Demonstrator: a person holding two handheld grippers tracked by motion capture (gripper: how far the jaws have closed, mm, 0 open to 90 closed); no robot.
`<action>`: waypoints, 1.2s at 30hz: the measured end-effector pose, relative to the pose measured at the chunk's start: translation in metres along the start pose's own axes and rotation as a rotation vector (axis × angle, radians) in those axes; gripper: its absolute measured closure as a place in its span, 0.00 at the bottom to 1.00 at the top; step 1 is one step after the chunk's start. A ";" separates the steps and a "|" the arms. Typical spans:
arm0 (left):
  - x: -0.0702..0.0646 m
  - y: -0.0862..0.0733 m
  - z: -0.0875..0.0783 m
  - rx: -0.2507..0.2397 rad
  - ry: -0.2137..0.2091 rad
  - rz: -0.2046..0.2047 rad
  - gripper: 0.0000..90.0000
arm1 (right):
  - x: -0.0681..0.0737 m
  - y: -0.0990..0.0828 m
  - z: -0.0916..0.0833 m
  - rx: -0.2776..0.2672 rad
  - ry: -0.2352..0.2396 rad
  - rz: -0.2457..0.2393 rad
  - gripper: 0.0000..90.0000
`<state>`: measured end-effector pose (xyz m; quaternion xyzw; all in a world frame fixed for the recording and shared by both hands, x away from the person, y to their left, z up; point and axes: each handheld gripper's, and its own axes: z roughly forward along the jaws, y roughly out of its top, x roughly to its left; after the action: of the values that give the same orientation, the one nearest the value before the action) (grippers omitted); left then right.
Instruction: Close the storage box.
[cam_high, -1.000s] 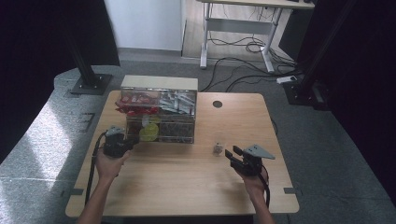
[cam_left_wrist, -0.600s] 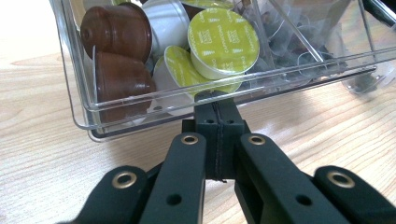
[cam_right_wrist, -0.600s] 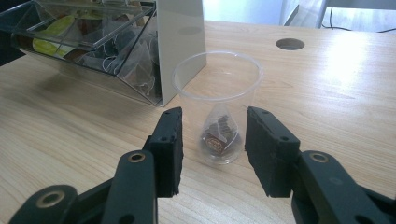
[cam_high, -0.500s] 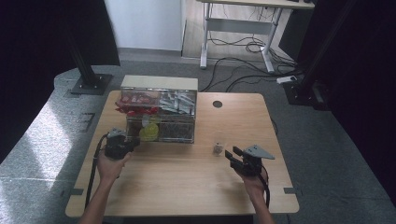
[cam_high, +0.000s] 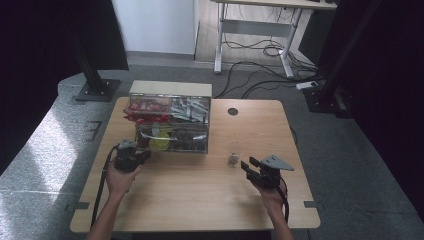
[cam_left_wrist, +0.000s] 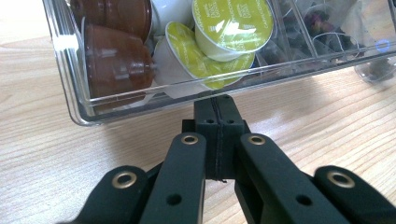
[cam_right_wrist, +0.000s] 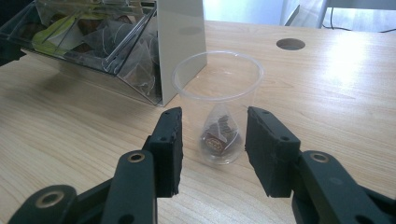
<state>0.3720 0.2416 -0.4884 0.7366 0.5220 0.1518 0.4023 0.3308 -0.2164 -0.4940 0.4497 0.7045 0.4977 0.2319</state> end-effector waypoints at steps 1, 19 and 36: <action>0.000 0.000 0.000 0.002 0.000 0.000 1.00 | 0.000 0.000 0.000 0.000 0.000 0.000 0.62; 0.000 -0.006 0.001 0.007 -0.012 0.000 1.00 | 0.000 -0.002 0.001 0.007 0.003 0.005 0.61; -0.024 -0.024 -0.002 -0.075 -0.081 0.108 0.66 | 0.006 -0.005 0.002 0.005 0.020 -0.006 0.44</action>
<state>0.3456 0.2245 -0.5001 0.7536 0.4589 0.1627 0.4416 0.3274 -0.2109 -0.4990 0.4430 0.7093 0.4997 0.2254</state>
